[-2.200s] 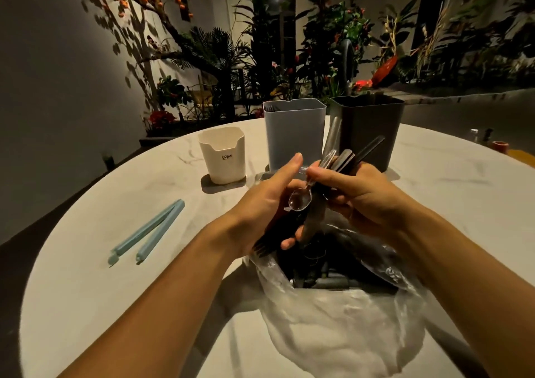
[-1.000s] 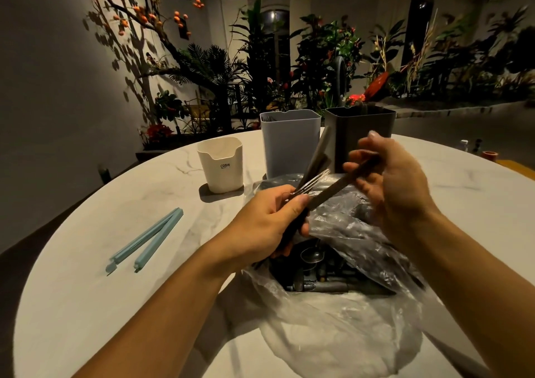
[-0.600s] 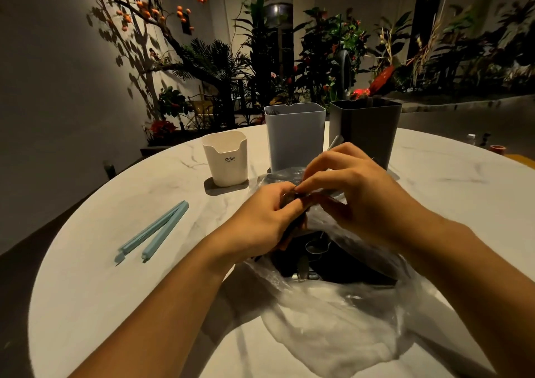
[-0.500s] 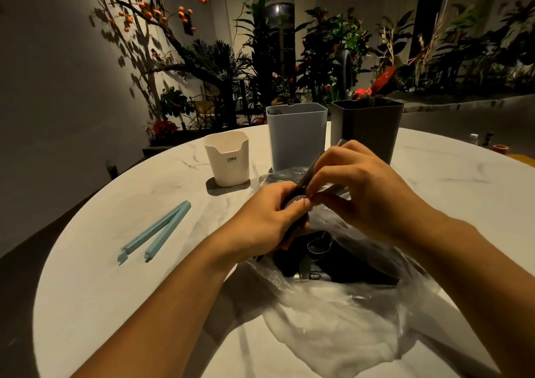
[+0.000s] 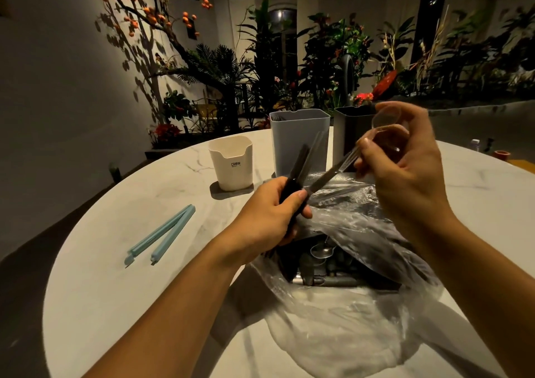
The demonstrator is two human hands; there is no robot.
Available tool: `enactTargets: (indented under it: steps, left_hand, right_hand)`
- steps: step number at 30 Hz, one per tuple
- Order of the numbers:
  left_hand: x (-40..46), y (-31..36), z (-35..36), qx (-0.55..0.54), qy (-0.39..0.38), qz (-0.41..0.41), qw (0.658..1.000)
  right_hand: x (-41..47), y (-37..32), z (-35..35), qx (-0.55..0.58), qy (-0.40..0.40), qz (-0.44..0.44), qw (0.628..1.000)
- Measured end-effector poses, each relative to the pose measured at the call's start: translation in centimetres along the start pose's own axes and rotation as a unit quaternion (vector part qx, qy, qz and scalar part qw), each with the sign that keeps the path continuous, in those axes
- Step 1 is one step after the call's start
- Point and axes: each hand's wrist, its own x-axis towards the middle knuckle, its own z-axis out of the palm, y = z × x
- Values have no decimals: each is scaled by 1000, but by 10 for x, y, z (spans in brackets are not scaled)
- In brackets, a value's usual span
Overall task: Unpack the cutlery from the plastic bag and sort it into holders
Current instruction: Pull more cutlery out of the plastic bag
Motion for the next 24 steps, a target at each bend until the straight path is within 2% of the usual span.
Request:
enactTargets:
  steps: [3, 8, 14, 24]
  left_hand:
    - [4, 2, -1, -53, 64, 9, 996]
    - [11, 13, -2, -105, 150, 21, 983]
    - [18, 34, -21, -100, 158, 49, 981]
    - [46, 31, -94, -72, 206, 26, 976]
  right_hand:
    - [-1, -1, -1, 35, 4, 27, 999]
    - [-3, 10, 22, -10, -85, 95, 992]
    - [32, -3, 62, -27, -168, 107, 980]
    - [90, -11, 136, -111, -192, 42, 974]
